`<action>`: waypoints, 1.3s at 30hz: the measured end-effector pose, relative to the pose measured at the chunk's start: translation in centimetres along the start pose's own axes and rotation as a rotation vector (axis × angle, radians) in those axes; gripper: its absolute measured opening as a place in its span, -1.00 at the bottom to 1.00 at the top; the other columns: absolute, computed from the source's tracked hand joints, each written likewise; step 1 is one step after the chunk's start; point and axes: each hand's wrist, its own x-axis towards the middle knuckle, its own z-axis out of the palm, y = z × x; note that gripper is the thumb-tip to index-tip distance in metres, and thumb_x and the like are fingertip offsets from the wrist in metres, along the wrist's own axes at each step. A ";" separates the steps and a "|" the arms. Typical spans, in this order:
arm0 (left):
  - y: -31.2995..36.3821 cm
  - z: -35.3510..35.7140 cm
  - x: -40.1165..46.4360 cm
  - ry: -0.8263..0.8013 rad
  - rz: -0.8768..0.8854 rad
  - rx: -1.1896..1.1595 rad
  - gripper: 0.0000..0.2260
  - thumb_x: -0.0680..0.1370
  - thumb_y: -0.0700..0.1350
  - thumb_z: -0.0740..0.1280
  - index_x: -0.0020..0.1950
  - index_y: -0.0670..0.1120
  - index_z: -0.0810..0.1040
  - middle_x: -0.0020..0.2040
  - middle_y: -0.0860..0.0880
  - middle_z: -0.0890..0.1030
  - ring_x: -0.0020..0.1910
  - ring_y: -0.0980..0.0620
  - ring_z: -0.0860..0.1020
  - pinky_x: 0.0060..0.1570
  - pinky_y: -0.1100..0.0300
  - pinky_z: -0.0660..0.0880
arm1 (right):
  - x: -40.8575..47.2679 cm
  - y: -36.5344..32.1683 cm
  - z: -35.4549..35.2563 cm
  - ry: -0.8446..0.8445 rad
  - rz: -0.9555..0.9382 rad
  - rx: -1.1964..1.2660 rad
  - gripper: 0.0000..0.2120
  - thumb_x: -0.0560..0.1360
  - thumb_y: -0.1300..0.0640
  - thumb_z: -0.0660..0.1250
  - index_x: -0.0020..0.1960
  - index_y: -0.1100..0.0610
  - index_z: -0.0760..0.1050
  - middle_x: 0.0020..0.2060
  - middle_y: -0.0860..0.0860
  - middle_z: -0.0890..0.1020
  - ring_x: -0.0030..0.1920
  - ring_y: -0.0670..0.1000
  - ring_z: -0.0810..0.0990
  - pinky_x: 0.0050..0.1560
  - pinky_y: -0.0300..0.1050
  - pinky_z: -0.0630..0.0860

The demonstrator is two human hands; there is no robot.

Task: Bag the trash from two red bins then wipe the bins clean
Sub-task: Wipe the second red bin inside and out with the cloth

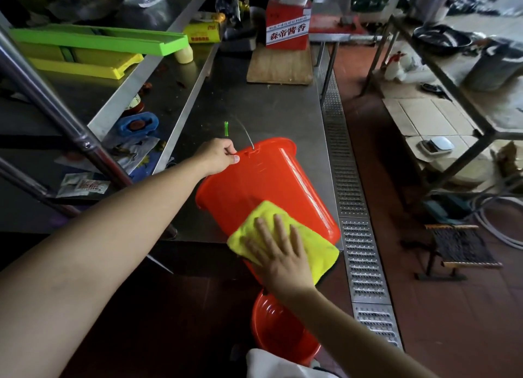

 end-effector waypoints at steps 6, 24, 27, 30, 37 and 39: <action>-0.1 0.4 0.1 -0.023 0.016 -0.010 -0.88 0.51 0.00 0.44 -0.16 0.02 0.55 -0.14 0.10 0.61 -0.12 0.11 0.56 -0.19 0.16 0.44 | 0.6 4.8 -1.4 0.005 0.152 0.131 -0.42 0.61 -0.37 0.03 0.59 -0.27 0.07 0.63 -0.08 0.02 0.62 0.15 -0.04 0.51 0.22 0.13; 0.5 0.2 0.4 -0.058 0.070 -0.001 -0.84 0.49 0.07 0.43 -0.18 0.04 0.54 -0.17 0.11 0.61 -0.17 0.11 0.56 -0.25 0.19 0.40 | 2.3 -0.1 -0.7 -0.033 0.241 0.012 -0.40 0.63 -0.27 0.13 0.61 -0.20 0.06 0.64 -0.01 -0.05 0.61 0.26 -0.15 0.50 0.37 0.06; 0.8 0.1 0.9 -0.074 0.071 -0.054 -0.83 0.49 0.06 0.44 -0.15 0.00 0.55 -0.18 0.10 0.62 -0.20 0.13 0.55 -0.31 0.24 0.34 | 8.4 -1.3 -1.3 -0.077 0.266 0.000 -0.42 0.65 -0.28 0.03 0.62 -0.20 -0.01 0.63 -0.03 -0.19 0.58 0.23 -0.35 0.52 0.36 -0.14; 0.9 -0.1 1.5 -0.095 0.077 -0.101 -0.83 0.49 0.03 0.45 -0.12 -0.04 0.57 -0.17 0.08 0.64 -0.22 0.15 0.55 -0.31 0.26 0.33 | 13.1 -2.0 -1.7 -0.118 0.291 -0.003 -0.42 0.66 -0.29 -0.08 0.62 -0.19 -0.11 0.61 -0.04 -0.28 0.53 0.20 -0.47 0.51 0.33 -0.32; 0.0 -0.2 2.1 -0.098 0.124 -0.171 -0.84 0.52 -0.06 0.44 -0.10 -0.14 0.57 -0.11 -0.02 0.66 -0.21 0.13 0.54 -0.31 0.30 0.34 | 11.0 -1.4 -1.9 -0.058 0.277 0.034 -0.43 0.64 -0.32 0.00 0.61 -0.22 0.03 0.63 -0.05 -0.09 0.60 0.17 -0.27 0.55 0.30 -0.05; -0.2 -0.1 1.8 -0.112 0.120 -0.179 -0.84 0.53 -0.07 0.44 -0.09 -0.15 0.56 -0.08 -0.05 0.66 -0.20 0.12 0.55 -0.30 0.30 0.35 | 7.0 -0.6 -1.5 -0.026 0.284 0.035 -0.43 0.64 -0.33 0.02 0.60 -0.22 0.07 0.63 -0.05 -0.02 0.62 0.17 -0.17 0.54 0.29 0.04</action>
